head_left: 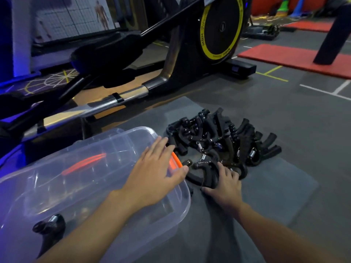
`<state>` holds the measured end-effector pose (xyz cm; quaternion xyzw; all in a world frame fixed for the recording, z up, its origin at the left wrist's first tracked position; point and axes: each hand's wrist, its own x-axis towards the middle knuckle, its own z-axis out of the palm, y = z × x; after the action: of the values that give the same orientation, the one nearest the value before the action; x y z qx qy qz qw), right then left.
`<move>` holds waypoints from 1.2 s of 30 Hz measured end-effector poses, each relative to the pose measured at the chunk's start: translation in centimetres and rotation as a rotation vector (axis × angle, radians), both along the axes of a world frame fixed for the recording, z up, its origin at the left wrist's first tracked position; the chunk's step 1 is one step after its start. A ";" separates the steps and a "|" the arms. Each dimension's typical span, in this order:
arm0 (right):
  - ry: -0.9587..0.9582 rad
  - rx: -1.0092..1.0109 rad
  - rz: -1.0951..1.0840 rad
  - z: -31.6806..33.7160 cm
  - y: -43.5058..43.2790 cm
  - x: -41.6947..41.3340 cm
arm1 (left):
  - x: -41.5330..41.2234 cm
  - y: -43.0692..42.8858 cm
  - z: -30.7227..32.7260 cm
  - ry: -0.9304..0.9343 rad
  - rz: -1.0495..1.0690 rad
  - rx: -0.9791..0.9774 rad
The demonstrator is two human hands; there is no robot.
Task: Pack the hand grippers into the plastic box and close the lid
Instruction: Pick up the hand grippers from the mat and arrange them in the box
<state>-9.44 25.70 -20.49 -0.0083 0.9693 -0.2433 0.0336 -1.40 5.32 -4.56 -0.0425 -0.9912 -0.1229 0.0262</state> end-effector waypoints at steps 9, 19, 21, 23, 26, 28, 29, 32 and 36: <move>0.017 -0.085 -0.010 0.2 -0.2 0.6 | 0.1 0.0 0.4 -0.016 -0.007 -0.008; -0.031 -0.049 -0.067 1.1 -1.3 0.6 | -0.1 0.2 0.9 -0.064 -0.011 -0.057; -0.032 -0.067 -0.071 1.2 -1.3 0.6 | -0.1 0.2 0.8 -0.064 -0.009 -0.050; -0.048 -0.109 -0.055 1.5 -1.1 0.5 | -0.1 0.2 0.7 -0.064 -0.009 -0.044; -0.057 -0.151 -0.039 1.9 -0.6 0.8 | 0.0 0.2 0.9 -0.065 -0.010 -0.044; -0.057 -0.196 -0.043 2.6 -0.1 1.2 | -0.1 0.1 1.1 -0.080 -0.021 -0.009; -0.056 -0.232 -0.048 3.2 0.1 1.3 | -0.2 -0.1 1.3 -0.093 -0.025 0.035; -0.045 -0.388 -0.066 6.4 0.6 1.8 | -0.1 -0.9 2.7 -0.093 -0.010 0.237; 0.045 -0.541 -0.037 11.0 0.5 1.5 | -0.3 -1.8 4.5 0.015 0.038 0.393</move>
<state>-7.90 26.23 -9.53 -0.0046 0.8696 -0.4937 0.0041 -1.65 3.51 -0.05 -0.0189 -0.9485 -0.3132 0.0438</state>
